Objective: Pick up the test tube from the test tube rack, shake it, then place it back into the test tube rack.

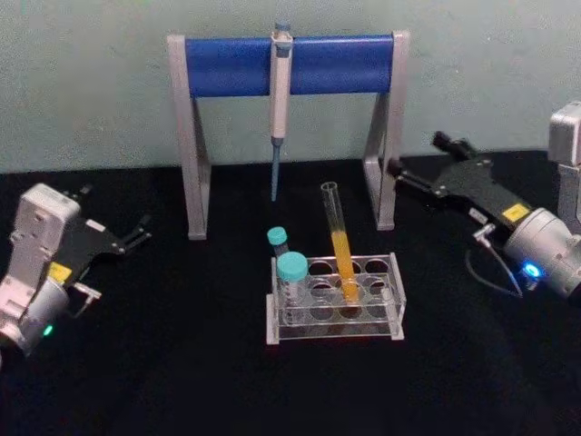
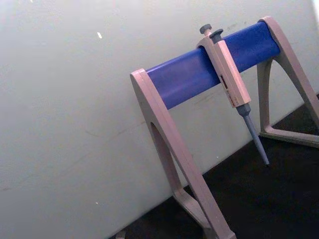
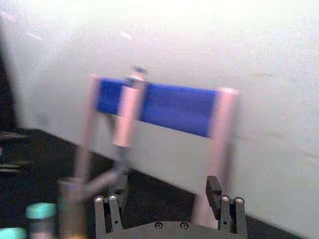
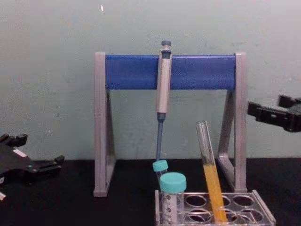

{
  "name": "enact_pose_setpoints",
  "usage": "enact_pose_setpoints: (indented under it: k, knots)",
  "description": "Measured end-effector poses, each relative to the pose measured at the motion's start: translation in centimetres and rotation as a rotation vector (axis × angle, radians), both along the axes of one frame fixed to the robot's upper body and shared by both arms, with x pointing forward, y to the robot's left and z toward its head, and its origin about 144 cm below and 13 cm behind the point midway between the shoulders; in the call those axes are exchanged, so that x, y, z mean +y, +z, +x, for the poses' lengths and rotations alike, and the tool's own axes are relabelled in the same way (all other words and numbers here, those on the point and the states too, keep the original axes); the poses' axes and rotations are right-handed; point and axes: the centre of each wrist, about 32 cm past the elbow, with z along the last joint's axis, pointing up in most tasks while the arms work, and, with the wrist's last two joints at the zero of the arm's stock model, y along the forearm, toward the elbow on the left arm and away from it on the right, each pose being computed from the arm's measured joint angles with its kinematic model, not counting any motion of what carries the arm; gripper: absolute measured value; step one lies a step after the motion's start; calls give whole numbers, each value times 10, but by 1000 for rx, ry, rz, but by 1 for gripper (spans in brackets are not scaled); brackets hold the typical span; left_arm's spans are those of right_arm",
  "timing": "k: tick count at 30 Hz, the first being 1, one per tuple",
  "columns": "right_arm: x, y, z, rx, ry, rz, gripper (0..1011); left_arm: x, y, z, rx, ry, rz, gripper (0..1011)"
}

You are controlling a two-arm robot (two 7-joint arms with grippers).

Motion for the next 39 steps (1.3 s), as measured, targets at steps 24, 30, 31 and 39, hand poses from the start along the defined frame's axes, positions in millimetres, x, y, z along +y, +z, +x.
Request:
enact_pose_setpoints:
  k: [24, 30, 31, 39]
  knots:
    - [17, -34, -11, 171, -353, -280, 1000, 0, 0, 0, 0, 0, 0, 1001]
    - [17, -33, -10, 167, -351, -278, 1000, 0, 0, 0, 0, 0, 0, 1001]
    - [17, -33, -10, 167, -350, -277, 1000, 0, 0, 0, 0, 0, 0, 1001]
    - [17, -32, -10, 164, -347, -274, 1000, 0, 0, 0, 0, 0, 0, 1001]
